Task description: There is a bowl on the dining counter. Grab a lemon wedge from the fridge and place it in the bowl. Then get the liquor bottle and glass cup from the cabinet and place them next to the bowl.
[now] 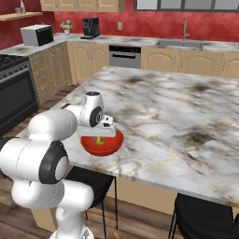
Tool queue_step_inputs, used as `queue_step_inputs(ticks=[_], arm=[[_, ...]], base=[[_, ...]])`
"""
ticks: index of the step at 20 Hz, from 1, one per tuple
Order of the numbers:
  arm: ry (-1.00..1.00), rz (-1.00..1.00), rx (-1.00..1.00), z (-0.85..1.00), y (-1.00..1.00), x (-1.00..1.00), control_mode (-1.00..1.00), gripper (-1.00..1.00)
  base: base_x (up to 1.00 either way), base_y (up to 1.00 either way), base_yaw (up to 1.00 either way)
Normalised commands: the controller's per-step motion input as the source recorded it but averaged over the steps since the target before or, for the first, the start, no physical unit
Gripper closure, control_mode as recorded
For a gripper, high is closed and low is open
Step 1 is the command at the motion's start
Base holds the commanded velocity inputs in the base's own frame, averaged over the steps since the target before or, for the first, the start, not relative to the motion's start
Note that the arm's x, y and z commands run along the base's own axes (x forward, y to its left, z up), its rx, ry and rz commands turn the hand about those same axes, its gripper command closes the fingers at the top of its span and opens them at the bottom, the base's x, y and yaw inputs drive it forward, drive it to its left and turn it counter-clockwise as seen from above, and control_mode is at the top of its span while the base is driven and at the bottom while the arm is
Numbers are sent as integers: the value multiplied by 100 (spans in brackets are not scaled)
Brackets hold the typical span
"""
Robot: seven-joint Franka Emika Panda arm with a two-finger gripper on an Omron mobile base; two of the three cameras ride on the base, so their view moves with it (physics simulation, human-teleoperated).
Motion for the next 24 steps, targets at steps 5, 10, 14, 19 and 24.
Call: queue_step_inputs(ticks=[5,10,14,19,24], arm=[[0,5,0,-29,0,5,-100,100],[0,4,0,-22,0,6,-100,100],[-2,3,0,-14,2,2,-100,100],[-5,4,0,-3,2,0,-100,-100],[-14,3,0,0,1,-13,-100,-100]], base=[[0,0,0],[0,0,0],[0,0,0],[0,0,0],[0,0,0]])
